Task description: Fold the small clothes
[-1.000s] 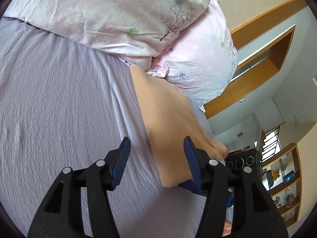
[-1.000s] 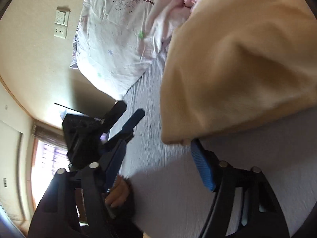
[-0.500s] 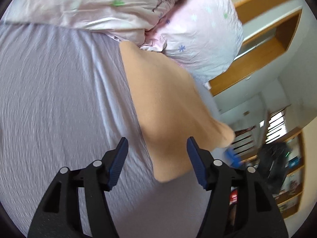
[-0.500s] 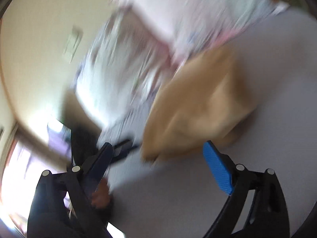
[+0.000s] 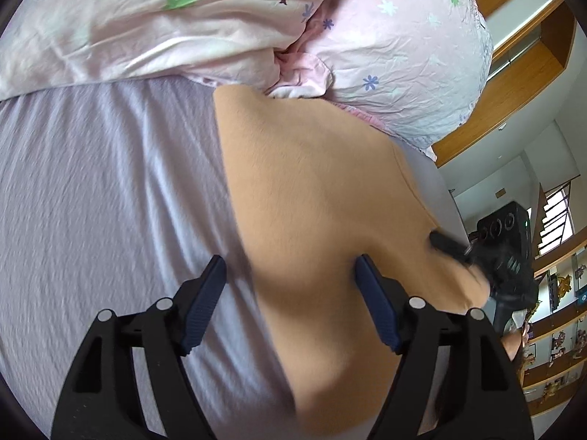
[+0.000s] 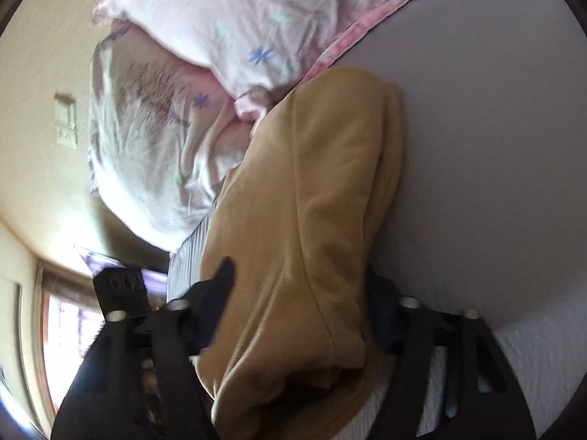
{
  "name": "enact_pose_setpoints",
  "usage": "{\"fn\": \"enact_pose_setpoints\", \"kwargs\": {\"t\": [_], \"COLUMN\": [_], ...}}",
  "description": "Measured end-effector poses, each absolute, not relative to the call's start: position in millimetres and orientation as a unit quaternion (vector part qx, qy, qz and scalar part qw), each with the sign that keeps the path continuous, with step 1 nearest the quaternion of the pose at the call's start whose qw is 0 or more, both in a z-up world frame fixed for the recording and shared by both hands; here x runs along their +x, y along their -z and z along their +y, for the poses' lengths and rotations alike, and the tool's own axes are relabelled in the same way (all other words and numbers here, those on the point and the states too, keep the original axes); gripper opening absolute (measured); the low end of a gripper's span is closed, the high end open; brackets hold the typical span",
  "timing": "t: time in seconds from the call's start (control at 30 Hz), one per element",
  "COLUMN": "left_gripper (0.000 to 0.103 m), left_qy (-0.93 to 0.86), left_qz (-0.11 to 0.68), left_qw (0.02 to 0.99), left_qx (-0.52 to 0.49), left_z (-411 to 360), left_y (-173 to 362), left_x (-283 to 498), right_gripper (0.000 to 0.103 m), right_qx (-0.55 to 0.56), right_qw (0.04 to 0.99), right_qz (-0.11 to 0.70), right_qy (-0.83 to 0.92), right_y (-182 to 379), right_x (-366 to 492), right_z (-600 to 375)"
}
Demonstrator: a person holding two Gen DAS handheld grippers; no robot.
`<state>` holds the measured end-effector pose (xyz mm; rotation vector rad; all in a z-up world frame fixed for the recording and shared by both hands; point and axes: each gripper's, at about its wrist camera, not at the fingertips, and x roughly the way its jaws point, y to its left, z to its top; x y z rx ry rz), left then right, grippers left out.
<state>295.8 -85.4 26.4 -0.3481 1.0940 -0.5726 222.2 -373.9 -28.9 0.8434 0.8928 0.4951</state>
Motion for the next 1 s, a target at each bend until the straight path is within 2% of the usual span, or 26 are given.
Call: {"fn": "enact_pose_setpoints", "kwargs": {"t": [0.03,0.13,0.23,0.4,0.5,0.57,0.67,0.7,0.73,0.77,0.83,0.93,1.0], "left_gripper": [0.061,0.041,0.029,0.029,0.033,0.029,0.029,0.03,0.034,0.037,0.049,0.053,0.054], "left_qy": [0.269,0.277,0.293,0.286,0.24,0.203,0.215,0.229,0.256,0.28,0.312,0.344,0.325], "left_qz": [0.507,0.51,0.505,0.446,0.44,0.438,0.414,0.405,0.394,0.389,0.39,0.416,0.447], "left_qw": [0.802,0.791,0.783,0.823,0.848,0.86,0.867,0.868,0.865,0.86,0.849,0.825,0.82], "left_qx": [-0.165,-0.196,-0.216,-0.204,-0.17,-0.166,-0.174,-0.175,-0.174,-0.173,-0.172,-0.168,-0.149], "left_z": [-86,-84,-70,-14,32,57,75,70,61,51,34,6,-10], "left_y": [-26,-18,-19,-54,-60,-61,-75,-81,-88,-91,-93,-83,-64], "left_x": [297,301,302,274,255,241,209,200,189,181,174,171,177], "right_gripper": [0.041,0.037,0.035,0.033,0.038,0.041,0.057,0.072,0.084,0.087,0.09,0.09,0.09], "right_qx": [0.395,0.413,0.413,0.354,0.296,0.279,0.319,0.334,0.341,0.346,0.337,0.317,0.315], "right_qw": [0.788,0.779,0.78,0.79,0.802,0.826,0.858,0.851,0.84,0.819,0.792,0.781,0.787], "right_qz": [0.407,0.391,0.37,0.375,0.419,0.415,0.319,0.291,0.283,0.288,0.321,0.385,0.437], "right_qy": [-0.239,-0.263,-0.289,-0.332,-0.306,-0.259,-0.246,-0.281,-0.313,-0.356,-0.395,-0.376,-0.301], "right_y": [31,31,19,-6,-5,-12,-45,-55,-61,-65,-64,-42,-13], "right_x": [221,221,222,228,239,229,188,172,164,156,151,160,180], "right_z": [-374,-375,-363,-303,-267,-269,-294,-297,-293,-283,-258,-229,-230]}}
